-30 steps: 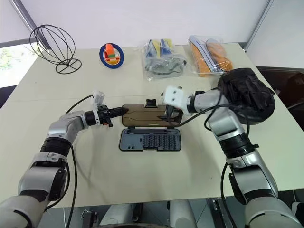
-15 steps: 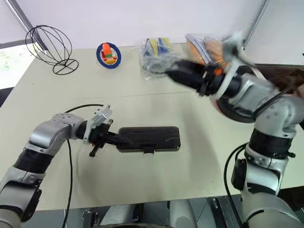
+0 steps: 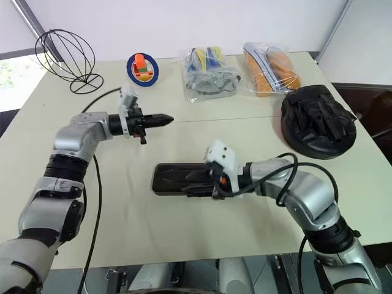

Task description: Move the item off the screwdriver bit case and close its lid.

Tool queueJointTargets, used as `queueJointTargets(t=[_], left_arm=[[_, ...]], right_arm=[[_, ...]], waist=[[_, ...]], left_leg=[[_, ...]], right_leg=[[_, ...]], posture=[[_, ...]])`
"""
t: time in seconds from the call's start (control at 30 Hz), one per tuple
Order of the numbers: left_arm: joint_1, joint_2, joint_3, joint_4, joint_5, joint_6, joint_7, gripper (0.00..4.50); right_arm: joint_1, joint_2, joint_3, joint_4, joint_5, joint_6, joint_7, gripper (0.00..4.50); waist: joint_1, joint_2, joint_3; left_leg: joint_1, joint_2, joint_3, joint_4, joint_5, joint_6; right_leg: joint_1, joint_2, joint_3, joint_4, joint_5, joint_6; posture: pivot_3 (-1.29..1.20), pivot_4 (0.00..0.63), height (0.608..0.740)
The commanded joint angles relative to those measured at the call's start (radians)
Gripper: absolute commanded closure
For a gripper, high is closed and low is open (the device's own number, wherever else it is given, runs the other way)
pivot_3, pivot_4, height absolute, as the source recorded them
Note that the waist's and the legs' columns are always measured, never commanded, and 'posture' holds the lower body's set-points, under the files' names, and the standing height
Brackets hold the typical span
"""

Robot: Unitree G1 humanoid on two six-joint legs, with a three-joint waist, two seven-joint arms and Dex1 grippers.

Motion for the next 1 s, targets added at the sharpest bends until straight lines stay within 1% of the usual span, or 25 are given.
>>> queueJointTargets(t=[0.03,0.17,0.33,0.4,0.53,0.73,0.83,0.93,1.0], left_arm=[[-0.047,-0.039,-0.055,0.109,0.068,-0.087,-0.060,4.50],[-0.092,-0.081,-0.113,0.232,0.135,-0.159,-0.133,4.50],[-0.150,-0.143,-0.160,0.358,0.200,-0.222,-0.221,4.50],[-0.156,-0.157,-0.187,0.380,0.228,-0.245,-0.268,4.50],[-0.145,-0.164,-0.250,0.396,0.303,-0.307,-0.338,4.50],[-0.126,-0.186,-0.265,0.414,0.358,-0.378,-0.328,4.50],[-0.103,-0.213,-0.265,0.392,0.360,-0.385,-0.334,4.50],[-0.080,-0.223,-0.267,0.361,0.358,-0.374,-0.354,4.50],[-0.064,-0.226,-0.271,0.339,0.359,-0.366,-0.365,4.50]], right_arm=[[0.028,-0.048,0.069,-0.083,-0.051,-0.039,0.013,4.45],[0.052,-0.087,0.135,-0.116,-0.109,-0.049,-0.001,4.45],[0.055,-0.081,0.205,-0.097,-0.212,-0.052,-0.069,4.45],[0.030,-0.074,0.244,-0.062,-0.285,-0.061,-0.107,4.45],[-0.029,-0.022,0.291,0.023,-0.408,-0.041,-0.203,4.45],[-0.073,0.015,0.331,0.058,-0.490,-0.003,-0.249,4.45],[-0.095,0.033,0.356,0.076,-0.524,0.015,-0.264,4.45],[-0.113,0.031,0.381,0.106,-0.562,0.006,-0.264,4.45],[-0.126,0.027,0.398,0.128,-0.589,-0.007,-0.266,4.45]], waist=[[0.003,-0.001,0.000],[0.001,-0.002,0.000],[-0.001,-0.002,0.000],[-0.004,-0.002,0.000],[-0.004,-0.002,0.000],[-0.007,-0.004,-0.002],[-0.010,-0.005,-0.002],[-0.011,-0.005,-0.003],[-0.011,-0.006,-0.004]], left_leg=[[0.000,0.000,0.000,0.000,0.000,0.000],[0.000,0.000,0.000,0.000,0.000,0.001],[0.000,0.000,0.001,0.000,0.000,0.001],[0.000,0.000,0.001,0.001,0.000,0.001],[0.000,0.001,0.002,0.001,0.000,0.001],[0.003,0.001,0.001,0.000,0.000,0.001],[0.008,0.003,0.000,0.000,0.000,0.001],[0.017,0.003,0.000,-0.002,-0.001,0.002],[0.018,0.004,0.000,-0.002,-0.001,0.002]], right_leg=[[0.000,0.000,0.000,0.000,0.000,0.000],[0.001,0.000,0.000,0.000,0.000,0.000],[0.001,0.001,-0.001,0.000,0.000,0.000],[0.001,0.001,0.000,0.000,0.000,0.000],[0.000,0.002,0.000,0.001,0.000,0.000],[0.002,0.002,0.000,0.001,0.000,0.000],[0.007,0.004,0.000,0.001,0.000,0.000],[0.016,0.004,0.000,0.000,-0.001,0.000],[0.017,0.004,0.000,0.000,-0.001,0.000]], posture=[[0.00,0.150,0.740],[0.00,0.150,0.740],[0.00,0.150,0.740],[0.00,0.150,0.740],[0.00,0.150,0.740],[0.00,0.150,0.740],[0.00,0.150,0.740],[0.00,0.150,0.740],[0.00,0.150,0.740]])
